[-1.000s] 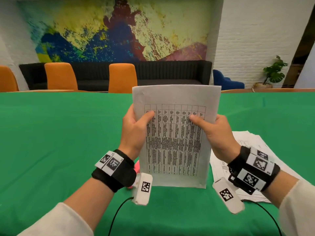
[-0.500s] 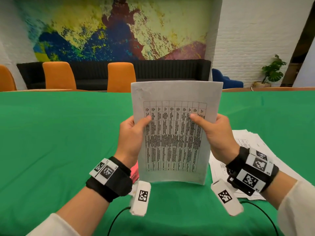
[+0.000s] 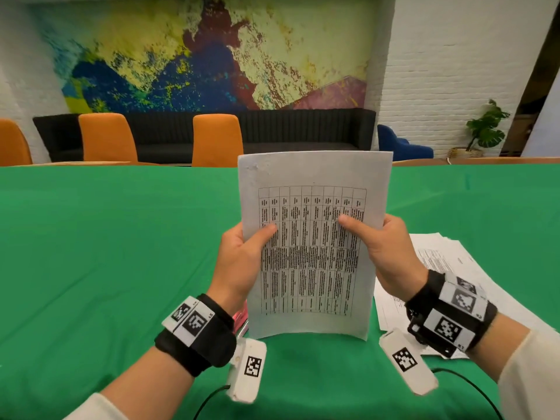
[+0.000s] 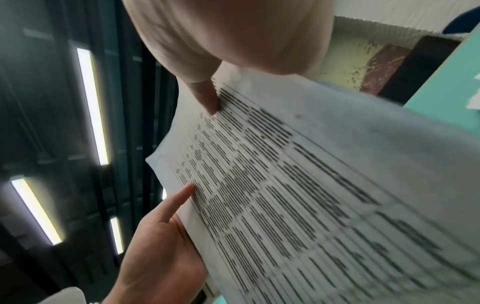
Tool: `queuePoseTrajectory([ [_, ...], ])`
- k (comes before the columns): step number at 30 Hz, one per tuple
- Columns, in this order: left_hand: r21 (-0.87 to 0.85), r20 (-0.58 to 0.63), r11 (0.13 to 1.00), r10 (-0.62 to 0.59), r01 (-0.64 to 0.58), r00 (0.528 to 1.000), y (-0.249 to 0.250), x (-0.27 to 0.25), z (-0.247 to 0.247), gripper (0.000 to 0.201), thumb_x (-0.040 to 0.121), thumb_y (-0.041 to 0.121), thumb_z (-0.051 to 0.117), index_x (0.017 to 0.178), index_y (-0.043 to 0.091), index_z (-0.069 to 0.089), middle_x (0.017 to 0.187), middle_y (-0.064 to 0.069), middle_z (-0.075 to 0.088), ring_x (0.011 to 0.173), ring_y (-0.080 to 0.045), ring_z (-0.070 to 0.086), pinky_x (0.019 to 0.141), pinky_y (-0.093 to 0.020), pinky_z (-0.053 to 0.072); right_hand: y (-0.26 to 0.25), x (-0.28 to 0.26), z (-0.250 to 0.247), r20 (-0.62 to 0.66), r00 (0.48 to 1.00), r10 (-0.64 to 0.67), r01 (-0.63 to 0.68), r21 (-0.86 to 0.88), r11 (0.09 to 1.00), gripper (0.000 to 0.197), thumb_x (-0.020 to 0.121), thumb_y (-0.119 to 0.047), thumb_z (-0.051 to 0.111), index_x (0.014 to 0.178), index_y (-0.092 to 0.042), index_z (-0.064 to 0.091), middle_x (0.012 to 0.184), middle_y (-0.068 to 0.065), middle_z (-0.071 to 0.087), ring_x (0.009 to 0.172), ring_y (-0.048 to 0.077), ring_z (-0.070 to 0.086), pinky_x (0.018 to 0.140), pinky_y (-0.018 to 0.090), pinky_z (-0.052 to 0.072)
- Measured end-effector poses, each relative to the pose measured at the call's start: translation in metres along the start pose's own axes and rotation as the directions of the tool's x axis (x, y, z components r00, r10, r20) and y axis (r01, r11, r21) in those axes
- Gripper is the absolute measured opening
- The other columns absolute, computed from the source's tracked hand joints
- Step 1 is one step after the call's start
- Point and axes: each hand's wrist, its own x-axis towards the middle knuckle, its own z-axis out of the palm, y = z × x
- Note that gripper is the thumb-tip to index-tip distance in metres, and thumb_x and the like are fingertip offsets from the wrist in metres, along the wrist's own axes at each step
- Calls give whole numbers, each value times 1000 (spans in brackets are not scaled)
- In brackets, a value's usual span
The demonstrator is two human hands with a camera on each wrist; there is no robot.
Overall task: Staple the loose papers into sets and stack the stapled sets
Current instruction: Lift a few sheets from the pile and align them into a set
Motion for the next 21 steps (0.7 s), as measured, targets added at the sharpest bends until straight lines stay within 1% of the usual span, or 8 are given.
queuePoseTrajectory([
  [2,12,-7,999,-34,34,999,-7,-4,0,20,102,21,60,113,11,74,114,-5,78,112,-29,72,103,-57,53,6,-3,-2,9,1000,26,-26,-25,999,38,77,-29,78,110,-11,75,110,9,79,105,29,75,100,58,55],
  [5,-4,-4,999,-51,51,999,-6,-4,0,21,104,21,58,114,12,74,115,-4,78,112,-28,72,104,-57,53,6,-2,-3,27,999,35,-34,-31,999,35,80,-26,77,112,-11,75,111,8,79,105,28,75,98,55,57],
  [10,-4,28,986,-169,169,985,-8,-10,1,25,105,25,57,119,13,73,114,-2,79,109,-26,74,104,-56,54,10,-7,-5,91,991,101,-88,-135,987,22,95,-15,68,116,-15,73,113,2,79,104,20,75,98,46,57],
  [14,52,112,966,-258,254,960,-1,1,-12,25,105,23,58,118,7,73,109,-10,79,100,-30,76,97,-52,59,1,-7,-17,211,949,235,-207,-146,967,26,99,-11,64,124,-10,70,116,8,78,106,29,76,92,45,61],
  [16,156,178,940,-330,304,927,-2,4,-21,23,105,22,60,115,6,73,106,-11,80,94,-29,77,90,-47,62,3,-9,-24,255,921,294,-261,-158,952,26,98,-12,63,124,-9,68,116,11,78,105,33,75,88,44,64],
  [18,303,207,890,-411,341,888,-9,2,-29,21,105,24,61,106,7,73,98,-12,80,83,-27,77,73,-38,64,16,-11,-31,263,889,374,-333,-188,924,33,95,-17,66,126,-7,67,117,16,76,106,38,74,90,50,62],
  [19,362,194,867,-429,342,882,-14,3,-34,23,105,24,60,104,5,72,96,-14,79,78,-28,76,65,-35,62,26,-12,-36,249,870,425,-386,-192,902,38,91,-19,69,127,-6,65,117,18,76,107,40,73,94,54,60],
  [21,443,129,839,-408,315,904,-22,9,-44,22,105,21,60,103,2,72,92,-14,78,72,-27,75,58,-33,59,47,-14,-45,205,827,523,-493,-184,851,42,90,-18,70,129,-5,64,119,20,74,110,43,71,99,60,56],
])
